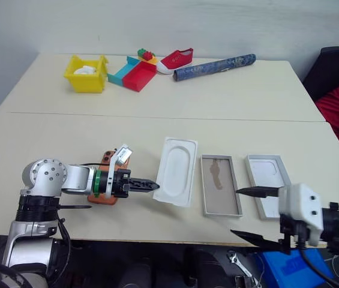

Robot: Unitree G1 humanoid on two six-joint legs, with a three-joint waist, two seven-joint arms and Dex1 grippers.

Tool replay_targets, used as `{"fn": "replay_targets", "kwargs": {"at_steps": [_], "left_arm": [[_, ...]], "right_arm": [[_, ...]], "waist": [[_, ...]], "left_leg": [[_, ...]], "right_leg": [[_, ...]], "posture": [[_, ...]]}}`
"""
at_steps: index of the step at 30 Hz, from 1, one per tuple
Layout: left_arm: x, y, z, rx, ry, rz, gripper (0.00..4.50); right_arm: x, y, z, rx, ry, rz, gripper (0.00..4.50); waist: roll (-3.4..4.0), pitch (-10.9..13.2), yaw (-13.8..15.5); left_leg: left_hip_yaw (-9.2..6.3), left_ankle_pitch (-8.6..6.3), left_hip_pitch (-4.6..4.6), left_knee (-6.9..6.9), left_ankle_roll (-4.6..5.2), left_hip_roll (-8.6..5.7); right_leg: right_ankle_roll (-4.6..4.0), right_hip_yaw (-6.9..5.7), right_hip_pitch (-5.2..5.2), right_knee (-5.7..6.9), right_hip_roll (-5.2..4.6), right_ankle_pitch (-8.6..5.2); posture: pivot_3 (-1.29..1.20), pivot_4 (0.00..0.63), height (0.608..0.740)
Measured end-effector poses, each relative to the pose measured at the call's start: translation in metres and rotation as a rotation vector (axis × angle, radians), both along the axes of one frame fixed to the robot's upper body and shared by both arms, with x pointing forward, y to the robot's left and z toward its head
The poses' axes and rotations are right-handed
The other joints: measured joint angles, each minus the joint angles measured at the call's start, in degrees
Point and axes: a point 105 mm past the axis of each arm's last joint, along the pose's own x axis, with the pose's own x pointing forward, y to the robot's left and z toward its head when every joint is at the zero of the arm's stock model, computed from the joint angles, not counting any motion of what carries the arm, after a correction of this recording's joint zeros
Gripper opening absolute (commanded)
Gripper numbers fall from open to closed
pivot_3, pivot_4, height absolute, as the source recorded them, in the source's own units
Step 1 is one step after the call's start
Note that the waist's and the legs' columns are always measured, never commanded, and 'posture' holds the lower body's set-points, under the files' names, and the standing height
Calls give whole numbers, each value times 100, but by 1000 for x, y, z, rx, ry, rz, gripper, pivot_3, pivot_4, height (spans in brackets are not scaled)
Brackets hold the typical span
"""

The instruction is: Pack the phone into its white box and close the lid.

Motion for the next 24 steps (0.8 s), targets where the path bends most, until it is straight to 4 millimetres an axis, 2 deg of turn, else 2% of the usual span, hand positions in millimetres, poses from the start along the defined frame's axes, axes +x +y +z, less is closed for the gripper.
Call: {"fn": "replay_targets", "kwargs": {"at_steps": [3, 9, 14, 18, 24], "left_arm": [[-1, 2, 5, -8, 4, -5, 0], [-1, 12, 19, -28, 3, 5, 0], [-2, 15, 21, -20, -1, 18, 0], [-2, 16, 21, -19, 0, 24, 0], [-5, 10, 16, -33, 10, 37, 0]], "right_arm": [[9, 1, -16, -42, 3, 18, 3938], [32, -2, -53, -101, 37, 22, 1866], [37, 0, -68, -136, 32, 61, 131], [34, 2, -69, -131, 33, 98, 52], [19, 16, -62, -105, 28, 168, 52]], "waist": [[-7, 4, -20], [-8, 9, -21], [-8, 9, -12], [-8, 9, -12], [-8, 9, -8]], "left_leg": [[0, 7, 1, 0, -11, 0], [-4, 18, 5, -1, -22, 0], [-8, 19, 2, 0, -22, -3], [-9, 19, 2, 0, -23, -2], [-10, 20, 3, 1, -26, -2]], "right_leg": [[-2, -1, -3, 6, 1, -1], [-11, -6, -7, 23, 2, -6], [-11, -8, -7, 22, 2, -6], [-11, -10, -6, 22, 2, -6], [-10, -10, -5, 24, 1, -6]], "posture": [[0, 150, 740], [0, 150, 740], [0, 150, 740], [0, 150, 740], [0, 150, 740]]}}
